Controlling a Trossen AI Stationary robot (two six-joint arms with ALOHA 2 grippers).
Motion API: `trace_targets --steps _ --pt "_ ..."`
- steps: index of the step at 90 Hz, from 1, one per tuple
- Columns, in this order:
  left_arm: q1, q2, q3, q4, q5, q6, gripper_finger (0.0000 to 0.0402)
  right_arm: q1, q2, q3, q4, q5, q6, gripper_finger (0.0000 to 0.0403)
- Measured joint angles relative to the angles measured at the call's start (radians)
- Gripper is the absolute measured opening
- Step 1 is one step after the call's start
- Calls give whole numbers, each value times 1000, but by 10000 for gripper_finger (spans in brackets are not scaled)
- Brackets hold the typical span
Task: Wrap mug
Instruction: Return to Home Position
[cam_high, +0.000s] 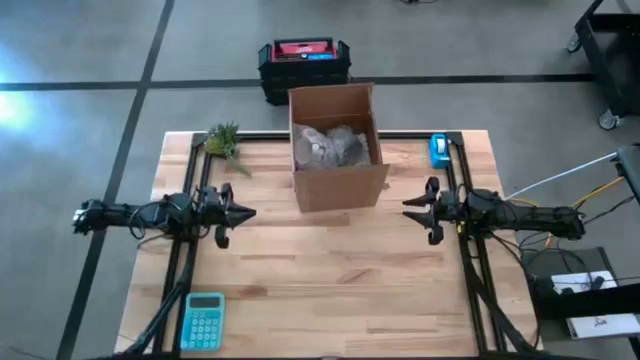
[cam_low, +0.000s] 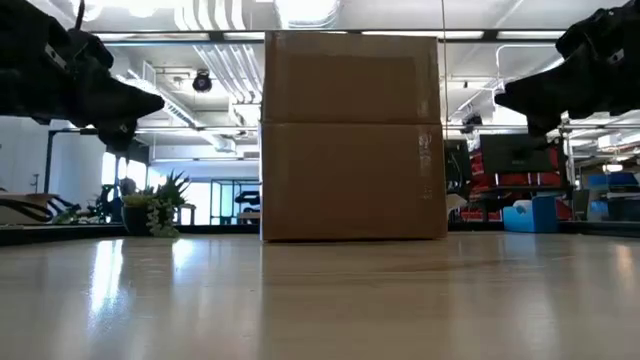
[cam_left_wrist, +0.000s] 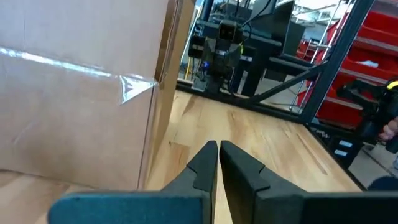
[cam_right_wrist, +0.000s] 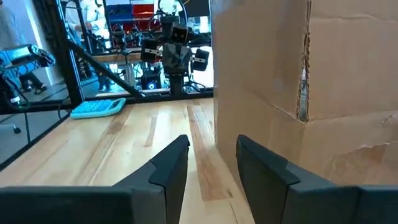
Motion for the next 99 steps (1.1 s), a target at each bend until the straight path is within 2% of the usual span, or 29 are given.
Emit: trace_targets --steps 99 --pt "0 203 0 3 1 0 6 0 0 0 2 1 0 33"
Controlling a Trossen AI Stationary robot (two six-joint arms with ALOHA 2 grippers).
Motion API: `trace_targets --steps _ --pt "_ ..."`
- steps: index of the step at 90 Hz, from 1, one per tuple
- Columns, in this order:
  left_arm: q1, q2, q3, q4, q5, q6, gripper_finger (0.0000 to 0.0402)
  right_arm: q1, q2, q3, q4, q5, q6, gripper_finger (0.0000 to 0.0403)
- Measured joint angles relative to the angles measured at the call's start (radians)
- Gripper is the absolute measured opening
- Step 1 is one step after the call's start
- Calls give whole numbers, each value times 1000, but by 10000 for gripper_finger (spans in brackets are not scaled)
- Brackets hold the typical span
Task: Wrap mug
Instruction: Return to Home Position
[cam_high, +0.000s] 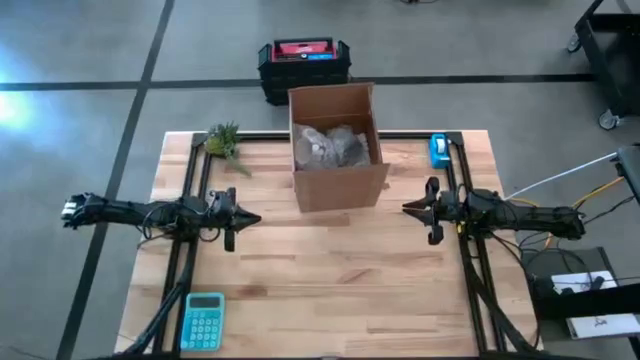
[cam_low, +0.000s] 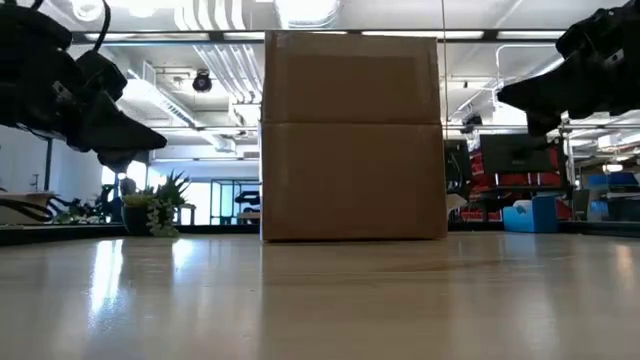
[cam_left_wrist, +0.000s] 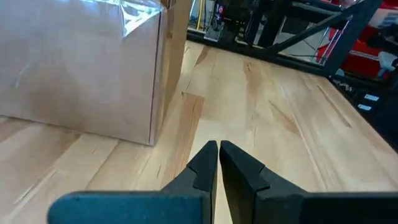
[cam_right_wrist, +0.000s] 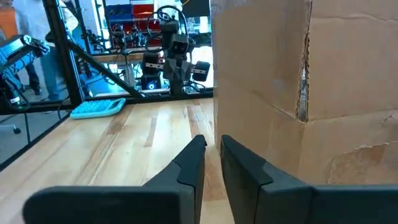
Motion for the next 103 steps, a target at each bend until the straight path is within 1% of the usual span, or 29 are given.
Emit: trace_targets --steps 17,71,103 --pt "0 19 0 0 0 0 6 0 0 0 0 0 0 36" --pt "0 39 0 0 0 0 6 0 0 0 0 0 0 77" --pt "0 39 0 1 0 0 6 0 0 0 0 0 0 93"
